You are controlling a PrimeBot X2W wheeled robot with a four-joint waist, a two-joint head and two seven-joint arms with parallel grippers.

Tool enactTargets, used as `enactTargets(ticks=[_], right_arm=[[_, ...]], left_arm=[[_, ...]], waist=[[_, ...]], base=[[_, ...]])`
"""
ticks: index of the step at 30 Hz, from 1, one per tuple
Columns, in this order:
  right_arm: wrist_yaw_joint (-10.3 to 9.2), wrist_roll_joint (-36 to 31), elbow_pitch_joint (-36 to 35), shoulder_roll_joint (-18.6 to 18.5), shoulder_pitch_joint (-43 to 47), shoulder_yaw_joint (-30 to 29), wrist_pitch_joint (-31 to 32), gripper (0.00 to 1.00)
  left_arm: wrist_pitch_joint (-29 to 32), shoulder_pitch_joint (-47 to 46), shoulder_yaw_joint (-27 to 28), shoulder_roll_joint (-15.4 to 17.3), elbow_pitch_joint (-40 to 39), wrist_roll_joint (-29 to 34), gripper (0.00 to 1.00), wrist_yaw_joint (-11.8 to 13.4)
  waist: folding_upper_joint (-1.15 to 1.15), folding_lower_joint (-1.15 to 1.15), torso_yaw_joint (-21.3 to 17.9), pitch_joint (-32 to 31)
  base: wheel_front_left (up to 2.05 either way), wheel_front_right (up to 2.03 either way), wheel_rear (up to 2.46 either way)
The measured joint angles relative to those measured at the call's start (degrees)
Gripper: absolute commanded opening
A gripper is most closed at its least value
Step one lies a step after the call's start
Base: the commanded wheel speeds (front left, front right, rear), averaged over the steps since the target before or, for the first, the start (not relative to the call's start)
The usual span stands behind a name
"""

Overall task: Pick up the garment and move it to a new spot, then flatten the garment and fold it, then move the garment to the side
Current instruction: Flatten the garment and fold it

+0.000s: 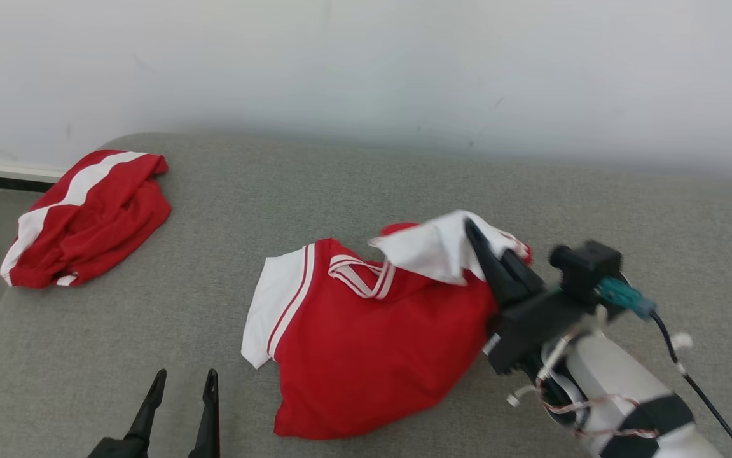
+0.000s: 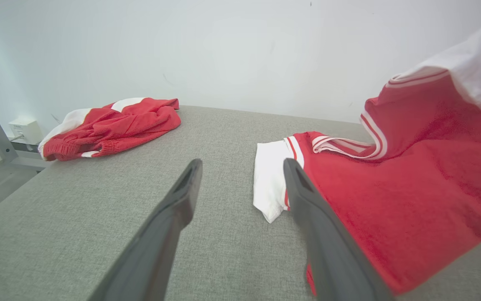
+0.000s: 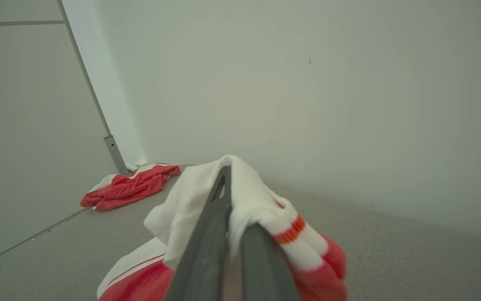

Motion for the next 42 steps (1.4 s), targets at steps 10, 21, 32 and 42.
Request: enactTargets(ticks=[10, 21, 32, 42], right_arm=[[0.00, 4.2, 1.6, -1.0, 13.0, -10.9, 0.0, 1.00], [0.00, -0.6, -6.6, 2.1, 20.2, -20.7, 0.0, 1.00], [0.00, -9.1, -16.1, 2.3, 28.7, -27.0, 0.0, 1.00], [0.00, -14.0, -18.8, 4.8, 38.0, -32.2, 0.0, 1.00]], left_arm=[[0.0, -0.3, -1.3, -0.6, 0.1, -0.1, 1.00, 0.0], [0.0, 0.9, 0.6, 0.1, -0.1, 0.0, 1.00, 0.0], [0.0, 1.9, 2.8, 0.2, -1.5, 0.8, 1.00, 0.0], [0.0, 3.5, 4.7, 0.2, -3.2, 2.2, 1.00, 0.0]], waist=[[0.00, 0.00, -0.8, 0.9], [0.00, 0.00, -1.7, -0.9], [0.00, 0.00, -3.6, -2.6], [0.00, 0.00, -3.4, -2.9]], base=[[0.00, 0.00, 0.00], [0.00, 0.00, 0.00], [0.00, 0.00, 0.00], [0.00, 0.00, 0.00]])
